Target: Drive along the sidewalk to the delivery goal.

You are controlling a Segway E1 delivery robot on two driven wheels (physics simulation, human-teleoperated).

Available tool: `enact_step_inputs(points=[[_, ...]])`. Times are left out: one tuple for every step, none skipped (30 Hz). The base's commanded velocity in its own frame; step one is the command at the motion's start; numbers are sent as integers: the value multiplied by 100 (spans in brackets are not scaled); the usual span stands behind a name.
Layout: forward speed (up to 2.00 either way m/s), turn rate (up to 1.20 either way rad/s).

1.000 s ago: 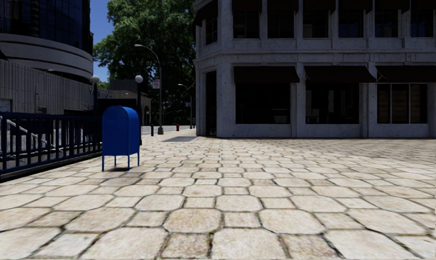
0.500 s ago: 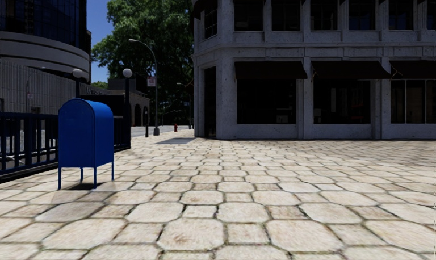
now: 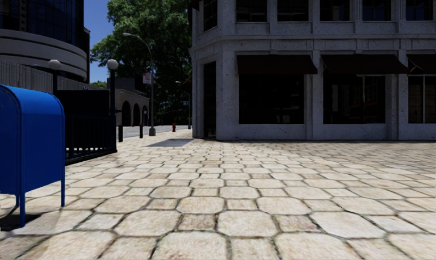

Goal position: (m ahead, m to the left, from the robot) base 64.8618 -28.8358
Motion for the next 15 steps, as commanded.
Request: enact_step_inputs(points=[[200, 24], [200, 27], [200, 27], [200, 27], [200, 27], [200, 27], [200, 28], [200, 28], [200, 28], [200, 28], [200, 28], [200, 28], [200, 28], [200, 28], [200, 30]])
